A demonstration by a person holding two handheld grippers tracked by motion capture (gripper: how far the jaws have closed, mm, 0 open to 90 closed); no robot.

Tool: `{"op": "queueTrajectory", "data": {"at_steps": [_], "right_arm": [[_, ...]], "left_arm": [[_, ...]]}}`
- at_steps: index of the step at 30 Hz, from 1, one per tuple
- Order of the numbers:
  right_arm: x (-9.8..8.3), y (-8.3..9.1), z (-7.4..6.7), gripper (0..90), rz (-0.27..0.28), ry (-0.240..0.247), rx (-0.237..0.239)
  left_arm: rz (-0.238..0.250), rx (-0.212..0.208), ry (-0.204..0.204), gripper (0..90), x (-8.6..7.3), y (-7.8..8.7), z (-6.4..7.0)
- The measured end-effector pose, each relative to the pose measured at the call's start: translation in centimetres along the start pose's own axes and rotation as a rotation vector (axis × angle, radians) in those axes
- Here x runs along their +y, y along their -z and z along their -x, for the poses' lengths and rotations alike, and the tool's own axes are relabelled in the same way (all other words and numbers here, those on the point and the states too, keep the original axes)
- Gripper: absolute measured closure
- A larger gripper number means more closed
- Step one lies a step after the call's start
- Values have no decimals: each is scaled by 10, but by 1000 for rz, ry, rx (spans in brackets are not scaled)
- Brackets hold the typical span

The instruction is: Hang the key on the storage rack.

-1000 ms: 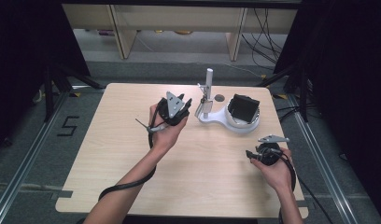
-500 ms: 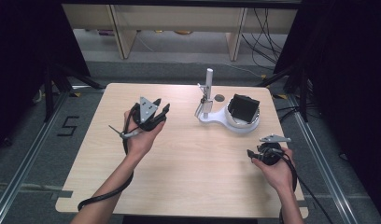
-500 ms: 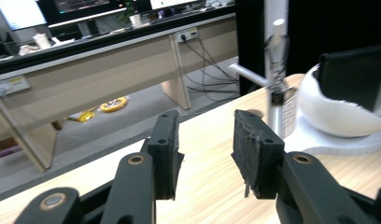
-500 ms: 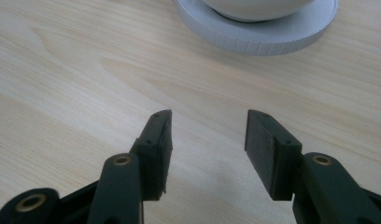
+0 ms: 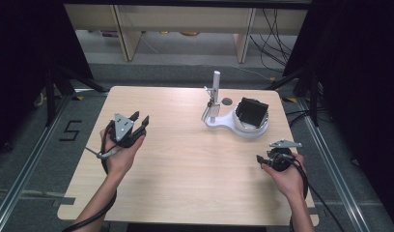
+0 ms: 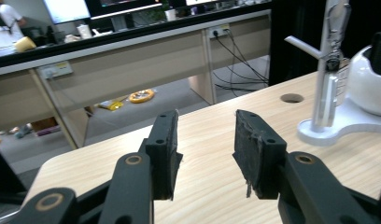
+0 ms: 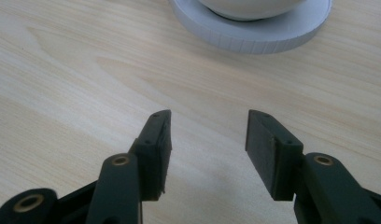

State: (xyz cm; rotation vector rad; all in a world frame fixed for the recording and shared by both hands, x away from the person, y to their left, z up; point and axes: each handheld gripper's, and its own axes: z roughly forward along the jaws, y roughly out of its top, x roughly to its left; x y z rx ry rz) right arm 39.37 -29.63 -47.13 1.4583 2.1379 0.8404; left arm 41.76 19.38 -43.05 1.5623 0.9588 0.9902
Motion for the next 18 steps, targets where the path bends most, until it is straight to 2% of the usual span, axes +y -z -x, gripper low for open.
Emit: {"op": "queueTrajectory", "data": {"at_steps": [2,3,4,5,7,10,11,12,13,18], "right_arm": [[0,-1,0,516,8,0,7],[0,-3,5,516,30,54,6],[0,-1,2,516,12,4,-2],[-1,-1,1,516,15,-10,-8],[-1,-2,3,516,22,-4,19],[-1,-2,3,516,14,-14,7],[-2,-1,3,516,13,-7,-6],[-2,-2,6,516,12,26,-6],[-2,-1,3,516,5,-24,-11],[-3,-3,5,516,8,-2,-15]], "left_arm": [[2,10,13,586,-6,7,-6],[1,15,13,584,-8,9,-8],[2,21,14,583,-11,13,-11],[0,27,16,582,-14,16,-13],[-5,38,11,581,-23,23,-18],[-21,54,23,578,-38,31,-23],[-31,60,28,577,-44,34,-24],[-38,66,31,576,-50,36,-25],[-47,73,32,576,-56,39,-26],[-74,87,73,571,-78,48,-33]]}}
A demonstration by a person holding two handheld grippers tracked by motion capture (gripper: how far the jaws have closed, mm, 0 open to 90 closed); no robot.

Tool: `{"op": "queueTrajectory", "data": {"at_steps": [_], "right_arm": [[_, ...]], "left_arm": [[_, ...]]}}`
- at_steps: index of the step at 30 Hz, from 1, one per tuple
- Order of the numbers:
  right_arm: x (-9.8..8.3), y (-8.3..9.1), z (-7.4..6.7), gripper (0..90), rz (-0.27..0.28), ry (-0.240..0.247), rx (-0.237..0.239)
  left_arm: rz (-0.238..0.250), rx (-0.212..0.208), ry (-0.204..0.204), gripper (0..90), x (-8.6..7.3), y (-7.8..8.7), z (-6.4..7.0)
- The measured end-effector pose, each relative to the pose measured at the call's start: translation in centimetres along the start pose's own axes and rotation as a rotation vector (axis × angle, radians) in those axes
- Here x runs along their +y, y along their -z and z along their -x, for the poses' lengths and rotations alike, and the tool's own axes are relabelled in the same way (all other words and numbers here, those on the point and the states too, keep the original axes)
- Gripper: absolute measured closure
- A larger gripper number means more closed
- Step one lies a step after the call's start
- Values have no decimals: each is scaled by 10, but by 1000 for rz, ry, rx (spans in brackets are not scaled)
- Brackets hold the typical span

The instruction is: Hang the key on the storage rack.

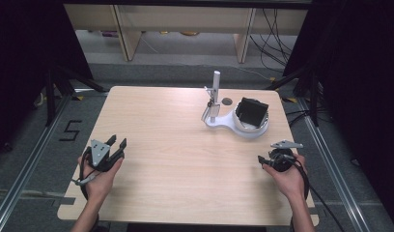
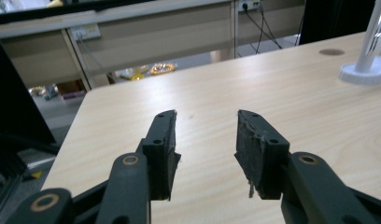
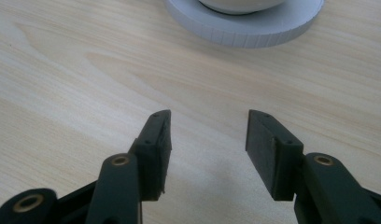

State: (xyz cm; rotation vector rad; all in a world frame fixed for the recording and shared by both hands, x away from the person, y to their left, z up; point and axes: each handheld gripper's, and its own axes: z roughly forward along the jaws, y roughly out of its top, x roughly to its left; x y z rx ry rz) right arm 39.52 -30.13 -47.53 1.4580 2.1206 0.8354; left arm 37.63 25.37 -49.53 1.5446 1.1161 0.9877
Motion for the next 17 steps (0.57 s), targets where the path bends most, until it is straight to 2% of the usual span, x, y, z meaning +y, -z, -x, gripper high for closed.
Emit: {"op": "queueTrajectory", "data": {"at_steps": [2,5,6,7,9,10,11,13,15,16,17], "right_arm": [[-1,-1,1,515,3,16,8],[-2,-3,2,515,-6,8,26],[-2,-3,2,515,1,9,11],[-3,-3,4,515,-1,41,6],[-4,-3,4,515,-4,35,7],[-4,-3,3,515,-11,15,11],[-4,-3,5,515,-2,35,6],[-5,-4,5,515,4,23,7],[-5,-2,2,515,-15,-15,9],[-6,-3,5,515,-7,12,9],[-6,-3,5,515,-10,6,-3]], "left_arm": [[-4,7,10,568,-3,2,-2],[6,2,31,566,-9,2,-4],[-3,5,38,565,-11,3,-4],[-10,4,46,563,-13,3,-4],[-12,2,57,561,-15,2,-4],[-11,0,58,559,-15,2,-4],[-8,1,61,558,-15,2,-4],[-8,-2,56,555,-15,2,-3],[-8,-4,56,554,-15,1,-2],[-1,-9,56,552,-16,0,-2],[-9,-6,56,550,-16,1,-1]]}}
